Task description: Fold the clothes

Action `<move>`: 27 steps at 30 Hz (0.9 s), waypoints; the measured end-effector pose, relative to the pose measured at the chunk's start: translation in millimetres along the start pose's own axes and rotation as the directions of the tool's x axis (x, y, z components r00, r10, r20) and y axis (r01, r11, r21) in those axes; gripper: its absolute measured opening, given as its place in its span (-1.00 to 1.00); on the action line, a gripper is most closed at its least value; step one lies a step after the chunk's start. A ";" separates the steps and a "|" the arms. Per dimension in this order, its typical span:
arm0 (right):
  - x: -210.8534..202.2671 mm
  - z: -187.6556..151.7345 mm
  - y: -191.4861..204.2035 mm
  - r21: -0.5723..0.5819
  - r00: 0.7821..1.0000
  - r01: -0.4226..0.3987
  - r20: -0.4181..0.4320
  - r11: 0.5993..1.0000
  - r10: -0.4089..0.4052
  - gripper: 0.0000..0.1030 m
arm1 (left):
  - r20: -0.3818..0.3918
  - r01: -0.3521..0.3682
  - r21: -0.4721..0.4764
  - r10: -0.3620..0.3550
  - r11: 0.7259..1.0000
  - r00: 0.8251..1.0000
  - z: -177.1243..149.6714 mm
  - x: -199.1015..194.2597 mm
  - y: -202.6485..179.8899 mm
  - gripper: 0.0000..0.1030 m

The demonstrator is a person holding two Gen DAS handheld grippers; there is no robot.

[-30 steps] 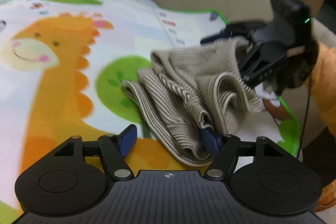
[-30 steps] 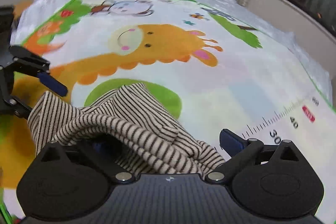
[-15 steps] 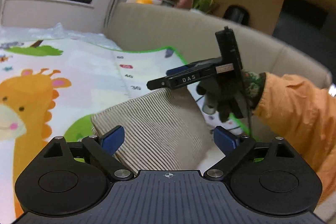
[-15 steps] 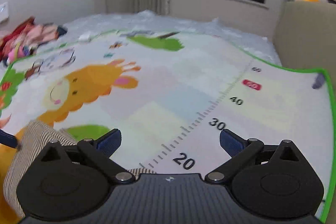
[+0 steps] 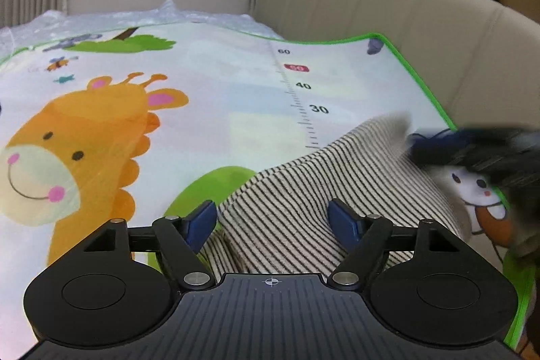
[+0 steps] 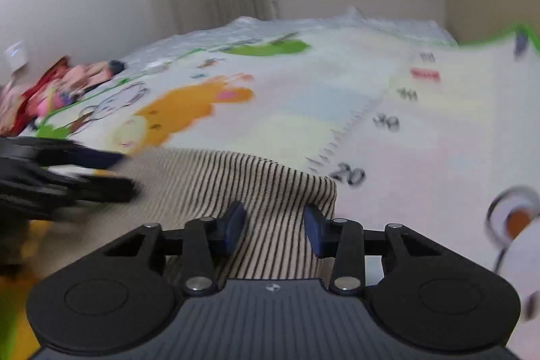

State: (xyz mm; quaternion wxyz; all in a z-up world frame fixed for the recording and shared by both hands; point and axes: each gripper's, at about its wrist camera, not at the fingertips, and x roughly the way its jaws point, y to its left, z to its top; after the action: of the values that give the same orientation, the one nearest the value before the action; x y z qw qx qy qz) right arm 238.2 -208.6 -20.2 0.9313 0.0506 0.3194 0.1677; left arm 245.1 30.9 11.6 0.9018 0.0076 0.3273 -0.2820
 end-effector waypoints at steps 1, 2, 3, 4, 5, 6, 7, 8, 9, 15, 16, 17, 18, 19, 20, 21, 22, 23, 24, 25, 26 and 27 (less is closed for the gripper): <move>4.8 -3.0 -4.9 0.026 1.000 -0.003 0.003 1.000 0.003 -0.17 | 0.006 -0.007 0.021 0.006 1.000 1.000 1.6 -4.9 -2.9 0.41; 2.0 -2.1 -7.5 0.045 1.000 -0.012 0.003 0.999 0.012 -0.16 | 0.015 -0.005 0.042 0.005 0.999 1.000 3.8 -10.6 -6.3 0.42; -4.0 -2.0 -7.3 0.048 1.000 -0.013 0.009 0.999 0.012 -0.16 | 0.027 0.004 0.061 -0.006 0.998 1.000 6.2 -16.3 -9.2 0.44; -12.7 -3.4 -4.3 0.033 1.000 -0.005 0.019 0.999 0.004 -0.16 | 0.039 0.011 0.079 -0.015 0.997 0.999 9.3 -19.3 -12.1 0.47; -21.4 -4.8 -1.2 0.018 1.000 0.004 0.030 1.000 -0.004 -0.09 | 0.050 0.011 0.097 -0.016 0.995 0.999 12.8 -20.1 -15.4 0.49; -31.7 -6.5 1.7 0.008 0.999 0.013 0.042 1.000 -0.014 0.00 | 0.062 0.010 0.114 -0.017 0.993 0.998 16.3 -20.9 -18.7 0.51; -46.7 -9.3 4.1 0.013 0.998 0.025 0.059 1.000 -0.026 0.07 | 0.063 0.009 0.125 -0.017 0.992 0.998 19.6 -16.9 -20.6 0.53; -62.0 -12.1 6.3 0.024 0.997 0.031 0.075 0.999 -0.033 0.23 | 0.057 0.009 0.132 -0.017 0.991 0.998 22.9 -8.9 -21.4 0.53; -78.2 -15.7 7.4 0.058 0.996 0.011 0.088 0.998 -0.016 0.40 | 0.048 0.007 0.137 -0.013 0.991 0.999 25.0 0.3 -21.3 0.52; -103.4 -50.6 0.5 0.345 0.986 -0.165 0.029 0.924 0.165 0.55 | 0.023 0.065 0.025 -0.066 0.998 0.998 12.3 34.6 4.0 0.66; -97.9 -57.0 0.3 0.389 0.982 -0.175 0.004 0.904 0.189 0.55 | 0.023 0.087 -0.009 -0.086 0.996 0.996 9.8 34.9 9.7 0.66; -92.3 -63.5 0.0 0.433 0.977 -0.183 -0.021 0.883 0.213 0.55 | 0.020 0.107 -0.046 -0.107 0.993 0.994 7.2 34.9 15.5 0.67; -86.1 -69.1 -0.4 0.472 0.972 -0.185 -0.041 0.862 0.231 0.54 | 0.016 0.125 -0.083 -0.124 0.989 0.992 4.4 34.7 20.7 0.67; -77.9 -71.9 -1.3 0.500 0.973 -0.173 -0.049 0.849 0.227 0.54 | 0.012 0.141 -0.120 -0.140 0.983 0.990 1.3 34.5 25.4 0.67; -70.8 -72.7 -2.4 0.520 0.973 -0.166 -0.051 0.838 0.225 0.50 | 0.007 0.149 -0.146 -0.150 0.978 0.989 -1.1 33.2 28.0 0.67; -66.7 -67.2 -4.0 0.518 0.974 -0.175 -0.032 0.837 0.223 0.36 | 0.001 0.151 -0.161 -0.153 0.975 0.988 -3.2 31.0 29.0 0.67; -62.6 -61.7 -5.5 0.516 0.975 -0.183 -0.013 0.837 0.222 0.35 | -0.005 0.153 -0.176 -0.156 0.972 0.988 -5.2 28.8 30.0 0.67; -59.0 -56.3 -7.0 0.515 0.975 -0.190 0.002 0.836 0.220 0.34 | -0.012 0.155 -0.191 -0.160 0.969 0.987 -7.3 26.5 30.9 0.67; -56.6 -50.8 -8.1 0.512 0.977 -0.186 0.005 0.839 0.214 0.33 | -0.018 0.156 -0.206 -0.163 0.966 0.986 -9.3 24.3 31.9 0.67; -53.8 -44.1 -8.8 0.493 0.980 -0.176 0.005 0.852 0.200 0.33 | -0.024 0.158 -0.221 -0.167 0.962 0.986 -11.3 22.1 32.9 0.66; -50.9 -37.6 -9.4 0.471 0.983 -0.165 0.005 0.867 0.185 0.31 | -0.030 0.159 -0.236 -0.171 0.959 0.985 -13.4 19.9 33.8 0.66; -47.7 -31.9 -9.7 0.441 0.986 -0.152 0.007 0.884 0.166 0.31 | -0.036 0.160 -0.251 -0.175 0.955 0.984 -15.4 17.7 34.8 0.66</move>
State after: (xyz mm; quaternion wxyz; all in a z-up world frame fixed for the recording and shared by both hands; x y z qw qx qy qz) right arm 186.1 -234.5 -19.9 0.8737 0.2833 0.3582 0.1676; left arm 265.1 54.3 -17.0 0.8586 -0.1245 0.3855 -0.3141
